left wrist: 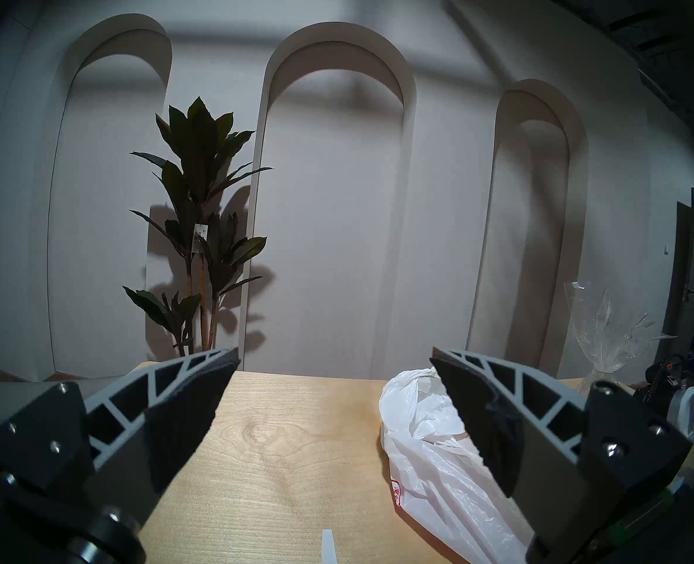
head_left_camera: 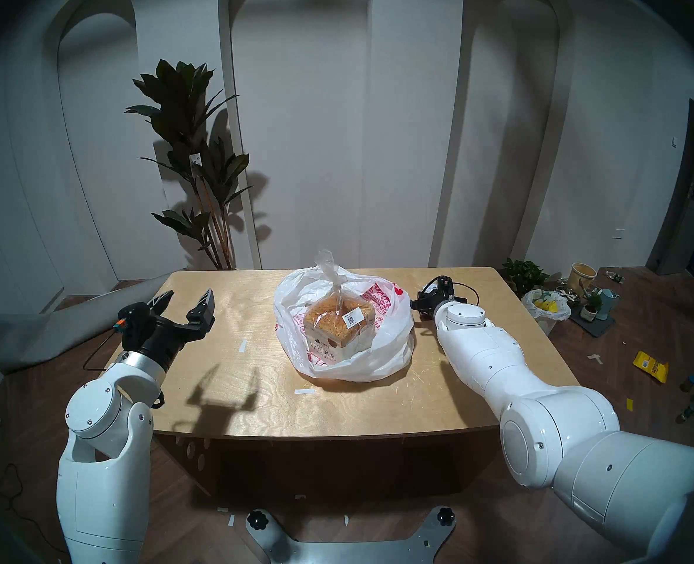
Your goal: Bag the groceries: heavy items first, fragile items on top
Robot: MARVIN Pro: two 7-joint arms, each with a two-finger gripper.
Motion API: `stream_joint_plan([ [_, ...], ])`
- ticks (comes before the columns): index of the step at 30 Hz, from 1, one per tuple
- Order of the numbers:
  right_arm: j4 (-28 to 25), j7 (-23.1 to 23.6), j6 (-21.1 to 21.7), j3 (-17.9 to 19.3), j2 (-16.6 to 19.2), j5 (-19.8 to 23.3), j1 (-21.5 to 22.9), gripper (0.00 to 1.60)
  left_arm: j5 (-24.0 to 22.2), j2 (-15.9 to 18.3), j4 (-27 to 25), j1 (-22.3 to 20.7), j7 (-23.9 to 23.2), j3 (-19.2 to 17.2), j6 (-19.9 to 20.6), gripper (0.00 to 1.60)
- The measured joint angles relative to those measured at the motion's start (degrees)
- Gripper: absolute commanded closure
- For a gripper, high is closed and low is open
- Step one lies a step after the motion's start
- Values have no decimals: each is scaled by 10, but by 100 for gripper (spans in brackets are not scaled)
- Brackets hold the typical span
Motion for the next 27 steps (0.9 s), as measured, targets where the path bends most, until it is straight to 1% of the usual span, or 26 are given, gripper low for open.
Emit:
stream_joint_plan([
  [5, 10, 7, -16, 6, -1, 6, 13, 160, 0, 0, -1, 0, 0, 0, 1, 0],
  [11, -4, 18, -39, 10, -7, 13, 32, 160, -1, 0, -1, 0, 0, 0, 1, 0],
  [18, -40, 40, -77, 10, -22, 21, 52, 160, -1, 0, -1, 0, 0, -1, 1, 0],
  [19, -51, 47, -88, 8, -27, 23, 55, 160, -1, 0, -1, 0, 0, -1, 2, 0],
  [24, -79, 77, -120, -1, -40, 29, 52, 160, -1, 0, -1, 0, 0, -1, 3, 0],
  [27, -108, 105, -143, -11, -53, 34, 34, 160, -1, 0, -3, 0, 0, -1, 4, 0],
])
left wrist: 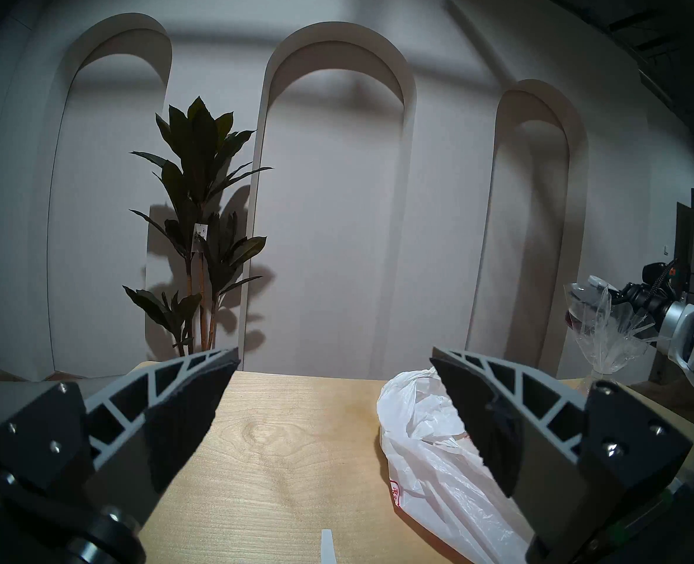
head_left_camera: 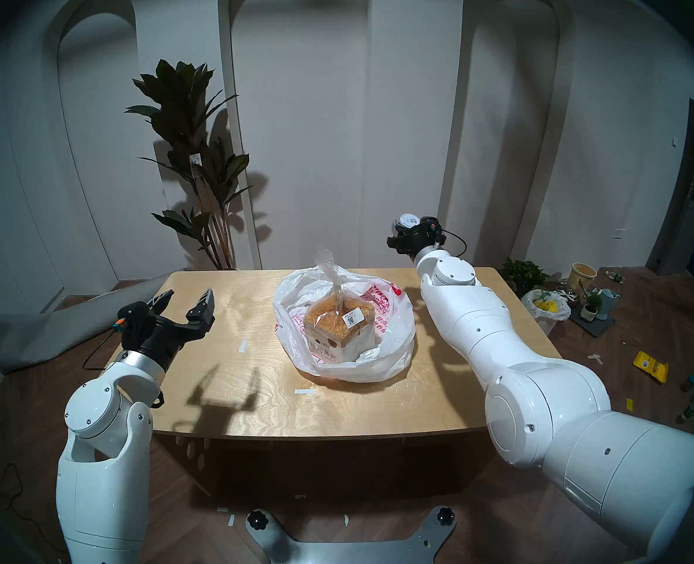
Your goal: Bag the groceries: heavy items first, fragile items on top
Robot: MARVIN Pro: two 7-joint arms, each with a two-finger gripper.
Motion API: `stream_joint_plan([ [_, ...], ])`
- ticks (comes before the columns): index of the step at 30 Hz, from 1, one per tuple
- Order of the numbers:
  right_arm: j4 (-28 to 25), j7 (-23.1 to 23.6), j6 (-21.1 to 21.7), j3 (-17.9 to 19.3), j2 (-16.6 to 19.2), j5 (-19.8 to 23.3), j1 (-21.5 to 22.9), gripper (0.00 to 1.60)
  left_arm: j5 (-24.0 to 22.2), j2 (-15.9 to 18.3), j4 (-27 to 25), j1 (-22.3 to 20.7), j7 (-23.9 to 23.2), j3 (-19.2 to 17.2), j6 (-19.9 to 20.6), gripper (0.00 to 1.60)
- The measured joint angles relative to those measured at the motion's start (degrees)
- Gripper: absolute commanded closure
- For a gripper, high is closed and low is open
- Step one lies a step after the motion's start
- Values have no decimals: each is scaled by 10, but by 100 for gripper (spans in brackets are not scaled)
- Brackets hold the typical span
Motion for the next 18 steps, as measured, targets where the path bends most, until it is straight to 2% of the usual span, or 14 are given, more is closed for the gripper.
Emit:
stream_joint_plan([
  [7, -44, 44, -33, -15, -13, 10, -58, 160, -1, 0, -2, 0, 0, 0, 3, 0],
  [18, -105, 73, -63, -21, -7, 17, -148, 160, -1, 0, -5, 0, 0, -1, 8, 0],
])
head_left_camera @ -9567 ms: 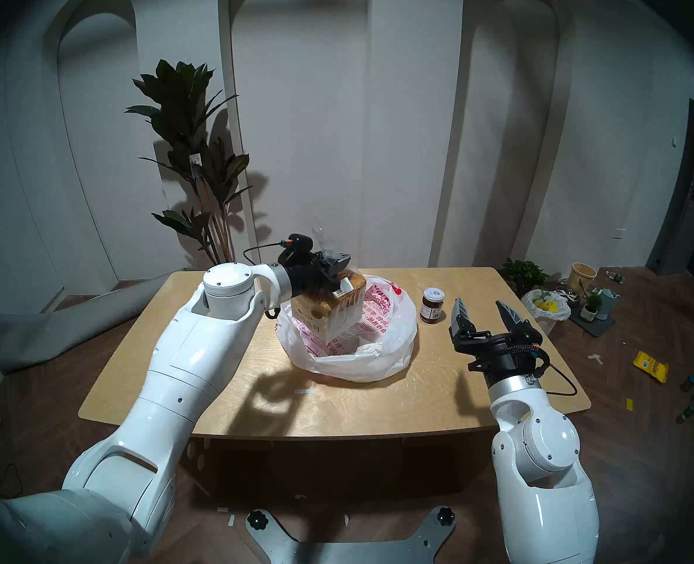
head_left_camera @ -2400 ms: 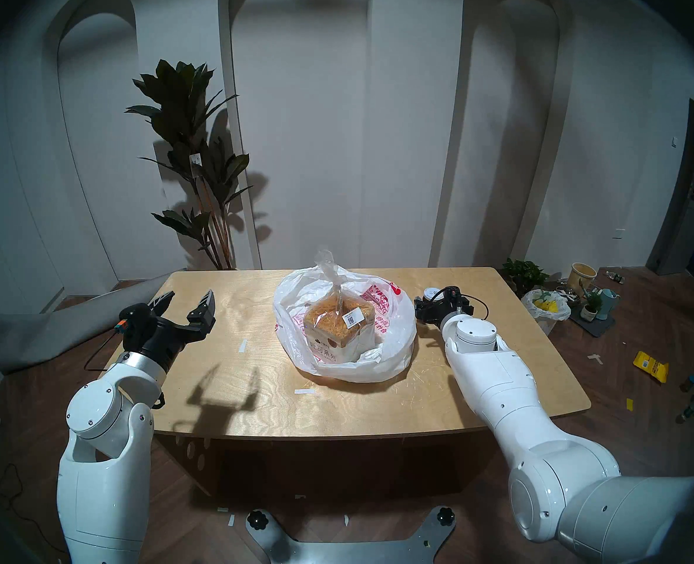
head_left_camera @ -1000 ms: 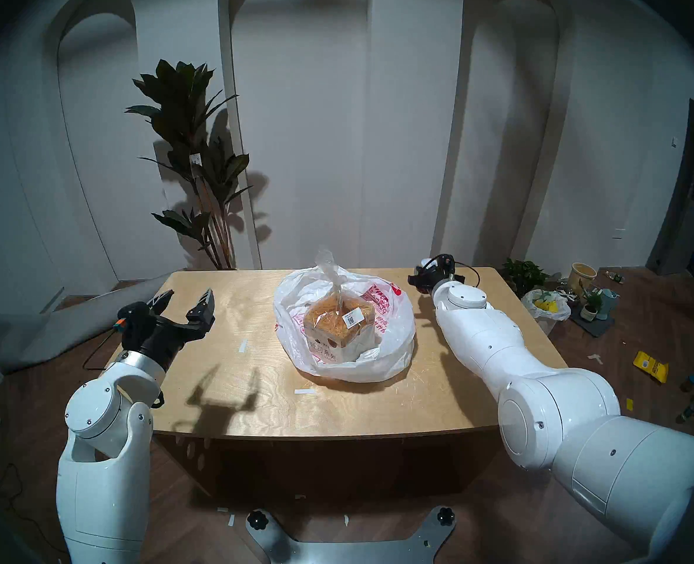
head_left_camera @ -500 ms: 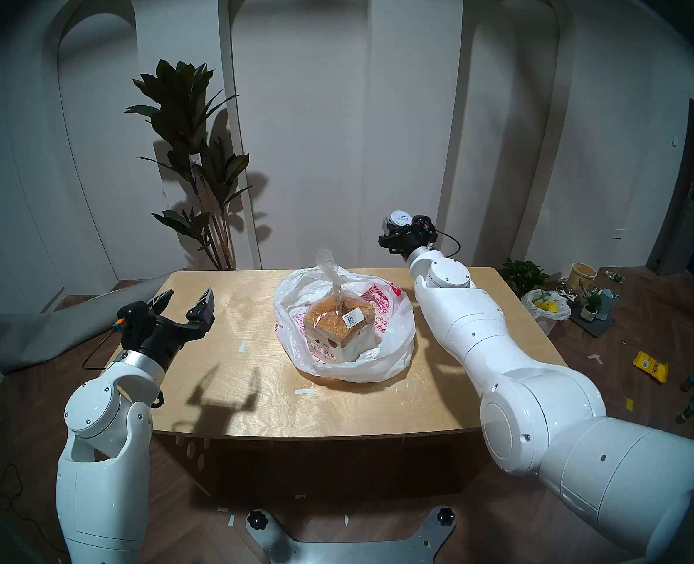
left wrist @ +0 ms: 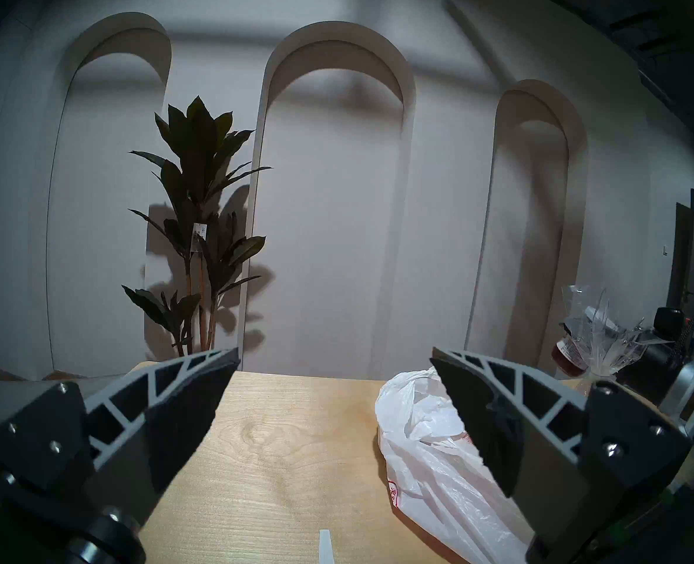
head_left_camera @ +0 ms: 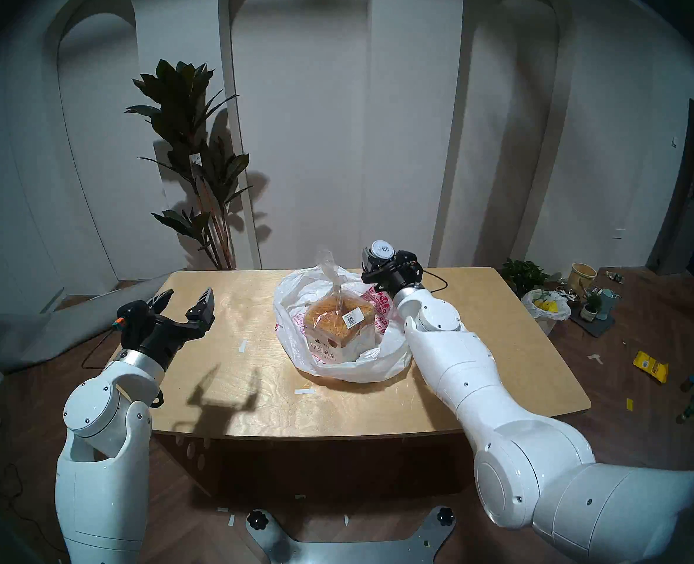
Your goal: Bag the groceries: heavy items first, fragile items on top
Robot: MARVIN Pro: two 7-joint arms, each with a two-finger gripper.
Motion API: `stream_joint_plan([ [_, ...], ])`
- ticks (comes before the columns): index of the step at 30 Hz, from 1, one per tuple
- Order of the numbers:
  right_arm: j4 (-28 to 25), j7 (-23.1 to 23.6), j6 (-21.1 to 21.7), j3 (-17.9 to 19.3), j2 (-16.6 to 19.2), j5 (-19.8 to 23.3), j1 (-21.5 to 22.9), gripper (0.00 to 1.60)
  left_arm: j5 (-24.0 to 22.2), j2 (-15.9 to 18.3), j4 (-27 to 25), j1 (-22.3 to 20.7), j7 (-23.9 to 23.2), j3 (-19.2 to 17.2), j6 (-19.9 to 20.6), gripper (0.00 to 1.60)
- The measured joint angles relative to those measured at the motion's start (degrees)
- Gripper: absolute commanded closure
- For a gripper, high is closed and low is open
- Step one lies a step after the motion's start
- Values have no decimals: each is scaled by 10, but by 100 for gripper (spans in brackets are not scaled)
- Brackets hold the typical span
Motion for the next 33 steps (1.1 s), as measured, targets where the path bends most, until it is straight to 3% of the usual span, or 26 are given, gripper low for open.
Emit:
stream_joint_plan([
  [8, -43, 8, 21, -18, 21, -23, -41, 160, 0, 0, -1, 0, 0, 0, 3, 0],
  [19, -85, 15, 155, -45, 50, -73, -45, 160, -1, 0, -2, 0, 0, -1, 5, 0],
  [33, -63, -40, 307, -21, 45, -80, -20, 160, -1, -1, -4, 0, 1, -1, 8, 0],
])
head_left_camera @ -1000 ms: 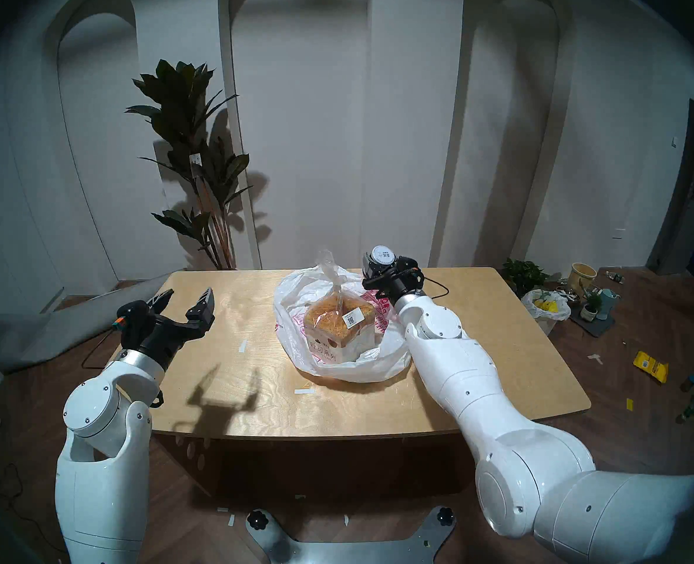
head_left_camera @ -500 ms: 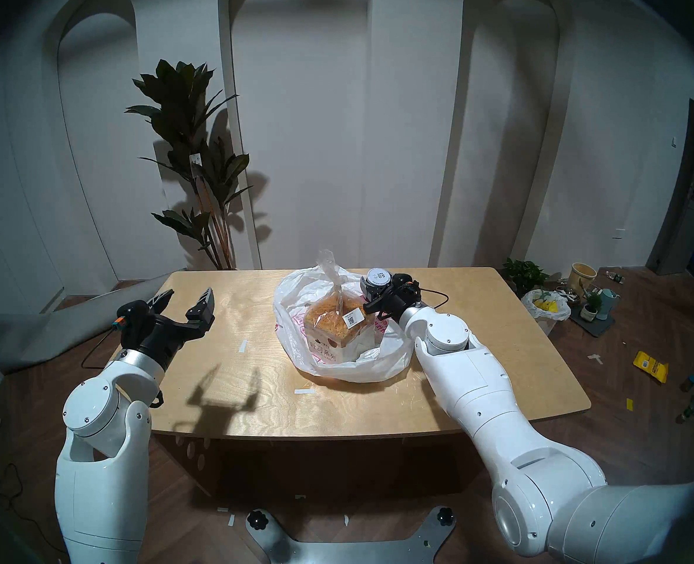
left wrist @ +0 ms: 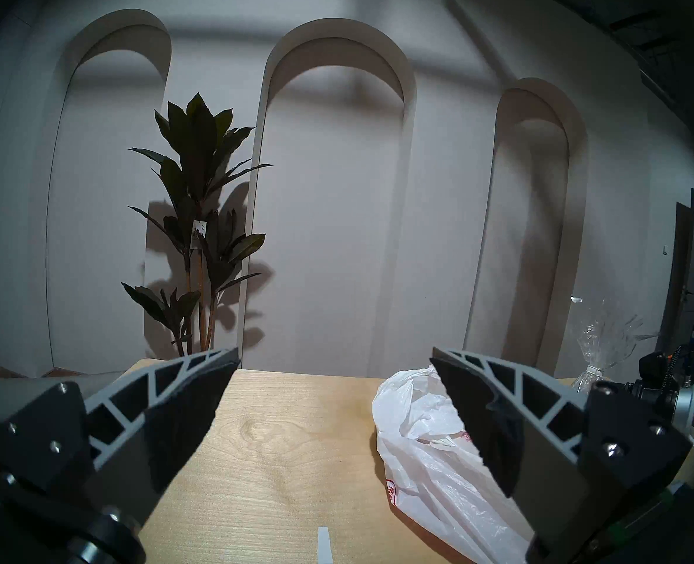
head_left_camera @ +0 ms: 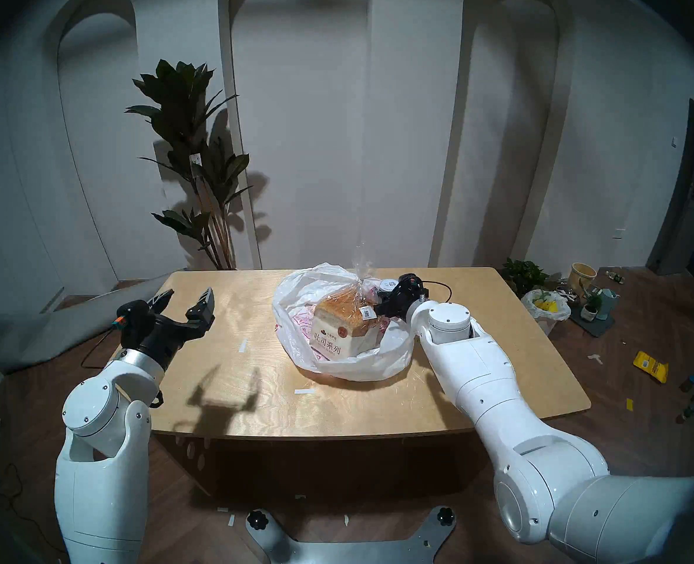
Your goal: Bag the groceries: heavy items first, fragile items on top
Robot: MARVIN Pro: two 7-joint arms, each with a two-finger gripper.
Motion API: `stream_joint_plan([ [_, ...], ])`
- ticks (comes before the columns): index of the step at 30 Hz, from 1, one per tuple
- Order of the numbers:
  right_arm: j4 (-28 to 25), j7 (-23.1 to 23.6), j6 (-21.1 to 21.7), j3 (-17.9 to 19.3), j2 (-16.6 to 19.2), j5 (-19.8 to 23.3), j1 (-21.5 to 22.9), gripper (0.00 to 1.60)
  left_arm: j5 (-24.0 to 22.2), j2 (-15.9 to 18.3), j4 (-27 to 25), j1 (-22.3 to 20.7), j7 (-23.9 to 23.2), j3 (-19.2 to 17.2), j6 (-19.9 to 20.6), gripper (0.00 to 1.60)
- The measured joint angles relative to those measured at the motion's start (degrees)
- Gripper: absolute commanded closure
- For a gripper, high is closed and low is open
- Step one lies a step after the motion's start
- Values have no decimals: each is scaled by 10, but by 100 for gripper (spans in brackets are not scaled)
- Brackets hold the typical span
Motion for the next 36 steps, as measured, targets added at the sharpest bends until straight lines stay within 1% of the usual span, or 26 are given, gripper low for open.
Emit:
stream_joint_plan([
  [6, -11, -4, 15, 5, -5, 9, -7, 160, 0, 0, -1, 0, 0, 0, 1, 0],
  [14, -25, -4, 19, -1, -13, 18, -21, 160, 0, 0, -1, 0, 0, 0, 1, 0],
  [19, -30, -7, 15, -13, -21, 18, -26, 160, 0, 0, -1, 0, 0, 0, 1, 0],
  [28, -31, -26, 3, -31, -28, 3, -35, 160, 0, -1, -1, 0, 0, 0, 2, 0],
  [36, -15, -38, -11, -33, -27, -2, -37, 160, 0, -1, -1, 0, 0, -1, 2, 0],
])
